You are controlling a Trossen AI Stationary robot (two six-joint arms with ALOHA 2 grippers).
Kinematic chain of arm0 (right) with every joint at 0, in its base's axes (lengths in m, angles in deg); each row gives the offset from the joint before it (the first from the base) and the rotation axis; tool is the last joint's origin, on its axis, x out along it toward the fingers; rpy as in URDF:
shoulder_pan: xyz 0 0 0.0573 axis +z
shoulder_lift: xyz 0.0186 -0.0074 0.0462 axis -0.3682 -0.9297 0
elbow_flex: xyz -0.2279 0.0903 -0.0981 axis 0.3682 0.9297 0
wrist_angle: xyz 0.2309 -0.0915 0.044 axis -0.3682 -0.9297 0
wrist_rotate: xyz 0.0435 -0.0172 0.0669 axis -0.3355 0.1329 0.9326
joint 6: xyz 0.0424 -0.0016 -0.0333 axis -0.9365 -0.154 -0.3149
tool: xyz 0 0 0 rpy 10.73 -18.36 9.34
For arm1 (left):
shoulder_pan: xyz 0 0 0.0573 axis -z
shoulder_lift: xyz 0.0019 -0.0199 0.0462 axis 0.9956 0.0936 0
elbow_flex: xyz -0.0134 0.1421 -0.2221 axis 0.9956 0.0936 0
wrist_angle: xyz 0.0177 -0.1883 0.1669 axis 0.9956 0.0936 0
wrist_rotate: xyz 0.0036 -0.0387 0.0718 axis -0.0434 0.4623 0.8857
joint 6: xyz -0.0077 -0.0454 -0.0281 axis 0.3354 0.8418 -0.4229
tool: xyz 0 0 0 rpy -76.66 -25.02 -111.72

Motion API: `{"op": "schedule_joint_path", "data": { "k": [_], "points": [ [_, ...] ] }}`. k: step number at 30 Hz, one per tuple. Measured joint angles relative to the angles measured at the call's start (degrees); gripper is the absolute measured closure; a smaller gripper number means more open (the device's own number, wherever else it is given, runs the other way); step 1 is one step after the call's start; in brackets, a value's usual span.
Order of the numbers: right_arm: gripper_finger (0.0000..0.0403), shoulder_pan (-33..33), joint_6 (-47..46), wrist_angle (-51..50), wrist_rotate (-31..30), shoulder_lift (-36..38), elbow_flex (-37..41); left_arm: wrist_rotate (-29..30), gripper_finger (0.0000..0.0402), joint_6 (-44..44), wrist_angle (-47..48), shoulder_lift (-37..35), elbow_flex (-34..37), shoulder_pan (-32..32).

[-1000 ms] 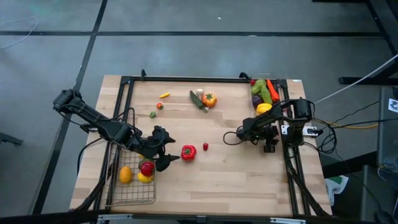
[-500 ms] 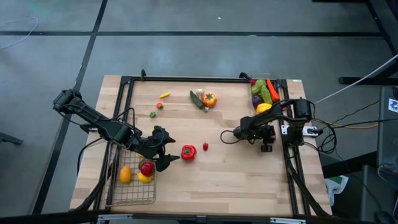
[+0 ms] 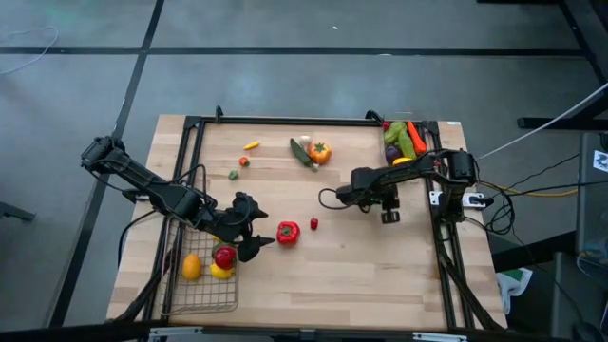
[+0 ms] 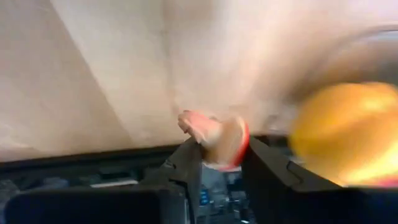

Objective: Sort produce into baskets
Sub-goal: Put the red mushroom into the transparent bin

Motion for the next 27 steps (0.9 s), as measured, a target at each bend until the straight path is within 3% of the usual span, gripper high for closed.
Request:
{"op": "schedule_joint_path", "data": {
  "k": [6,11,19,27],
  "points": [
    [0.0297,-0.1,2.47,-4.15,-8.45,2.4,-7.99,0.0,0.0011,0.04,0.25,0.0,0.26,0.0],
    [0.0297,-2.92,3.23,-3.21,-9.52,8.45,-9.48,0.04,0.0011,0.03,0.03,0.0,0.28,0.0],
    [0.0297,-14.47,7.54,2.37,-10.09,16.81,-9.48,0.15,0.0011,0.02,-0.22,0.0,0.28,0.0],
    [0.0297,-27.06,11.85,8.09,-8.55,17.14,-9.44,0.25,0.0011,0.02,-0.22,0.0,0.28,0.0]
  ]
}}
